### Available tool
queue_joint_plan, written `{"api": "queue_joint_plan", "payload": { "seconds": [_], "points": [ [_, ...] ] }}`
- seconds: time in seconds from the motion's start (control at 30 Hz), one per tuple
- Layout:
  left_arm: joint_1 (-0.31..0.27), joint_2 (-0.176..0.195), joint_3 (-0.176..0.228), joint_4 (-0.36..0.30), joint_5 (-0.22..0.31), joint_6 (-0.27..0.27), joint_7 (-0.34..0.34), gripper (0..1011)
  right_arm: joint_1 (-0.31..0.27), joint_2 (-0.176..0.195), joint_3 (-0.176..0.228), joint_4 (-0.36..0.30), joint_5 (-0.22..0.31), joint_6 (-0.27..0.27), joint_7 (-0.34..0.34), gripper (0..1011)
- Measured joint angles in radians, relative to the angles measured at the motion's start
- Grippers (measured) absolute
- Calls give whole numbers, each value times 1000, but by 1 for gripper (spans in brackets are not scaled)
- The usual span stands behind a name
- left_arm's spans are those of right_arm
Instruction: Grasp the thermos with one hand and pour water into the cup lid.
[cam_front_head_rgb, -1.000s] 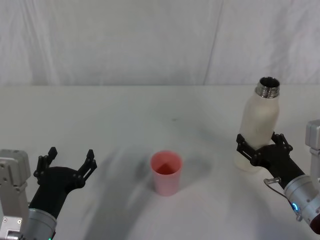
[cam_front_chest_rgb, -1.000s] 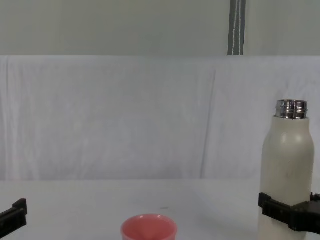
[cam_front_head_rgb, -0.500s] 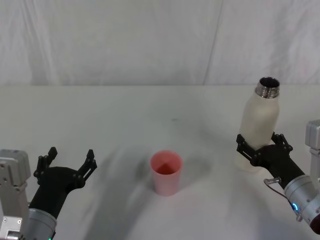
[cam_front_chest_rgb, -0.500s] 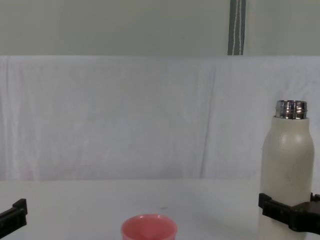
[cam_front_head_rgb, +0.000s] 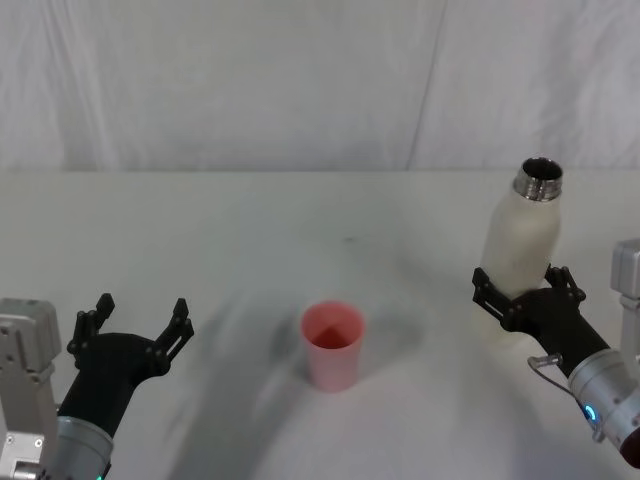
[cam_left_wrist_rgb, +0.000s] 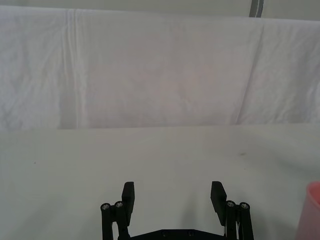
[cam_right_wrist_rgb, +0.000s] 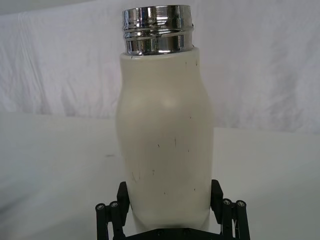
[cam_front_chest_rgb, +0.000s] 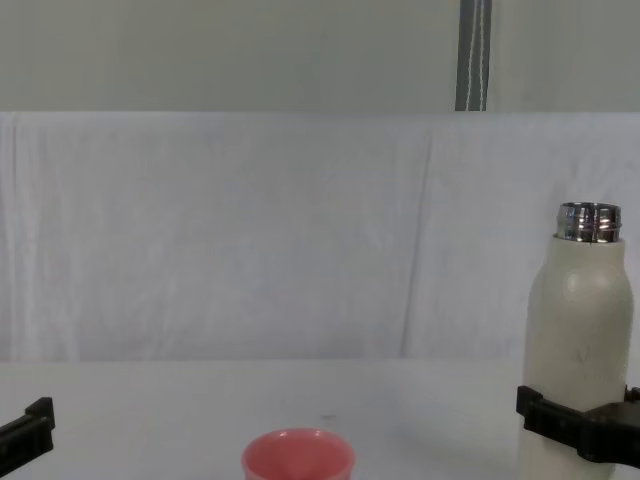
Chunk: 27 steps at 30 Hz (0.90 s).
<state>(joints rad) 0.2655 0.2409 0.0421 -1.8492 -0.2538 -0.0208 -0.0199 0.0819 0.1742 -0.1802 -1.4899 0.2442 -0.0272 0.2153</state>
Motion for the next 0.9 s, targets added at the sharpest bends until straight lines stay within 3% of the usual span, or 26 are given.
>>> {"api": "queue_joint_plan", "payload": {
  "seconds": [0.9],
  "points": [
    [0, 0, 0, 0, 0, 0, 0, 1001, 0, 0, 0, 0, -1, 0, 0, 1001]
  ]
}}
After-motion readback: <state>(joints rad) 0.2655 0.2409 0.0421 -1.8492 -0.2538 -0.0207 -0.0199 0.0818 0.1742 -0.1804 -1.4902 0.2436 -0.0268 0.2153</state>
